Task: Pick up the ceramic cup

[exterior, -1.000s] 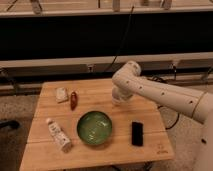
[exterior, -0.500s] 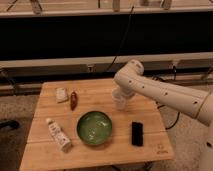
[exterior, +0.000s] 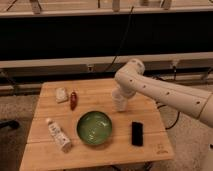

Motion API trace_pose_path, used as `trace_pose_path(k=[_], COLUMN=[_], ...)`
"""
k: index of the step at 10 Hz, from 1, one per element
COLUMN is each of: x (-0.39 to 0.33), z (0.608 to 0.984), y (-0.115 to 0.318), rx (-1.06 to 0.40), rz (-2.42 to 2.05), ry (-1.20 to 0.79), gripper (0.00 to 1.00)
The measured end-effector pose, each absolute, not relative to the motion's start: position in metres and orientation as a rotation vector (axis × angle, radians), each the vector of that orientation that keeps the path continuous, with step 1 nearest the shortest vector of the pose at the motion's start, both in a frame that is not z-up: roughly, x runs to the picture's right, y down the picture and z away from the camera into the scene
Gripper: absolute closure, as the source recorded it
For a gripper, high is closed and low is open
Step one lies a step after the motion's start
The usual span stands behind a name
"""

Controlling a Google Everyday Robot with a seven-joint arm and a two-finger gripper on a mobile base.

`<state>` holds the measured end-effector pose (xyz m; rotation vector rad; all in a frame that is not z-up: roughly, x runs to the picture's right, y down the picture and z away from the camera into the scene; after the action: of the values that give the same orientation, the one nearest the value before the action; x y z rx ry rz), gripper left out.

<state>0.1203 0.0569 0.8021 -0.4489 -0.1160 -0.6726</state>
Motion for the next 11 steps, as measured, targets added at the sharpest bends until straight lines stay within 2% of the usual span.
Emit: trace_pose_path(k=[11], x=[0.119], z=[0.782], y=[0.053], rx=[-0.424], rz=[-0.8], ry=[-0.153], gripper=[1.0])
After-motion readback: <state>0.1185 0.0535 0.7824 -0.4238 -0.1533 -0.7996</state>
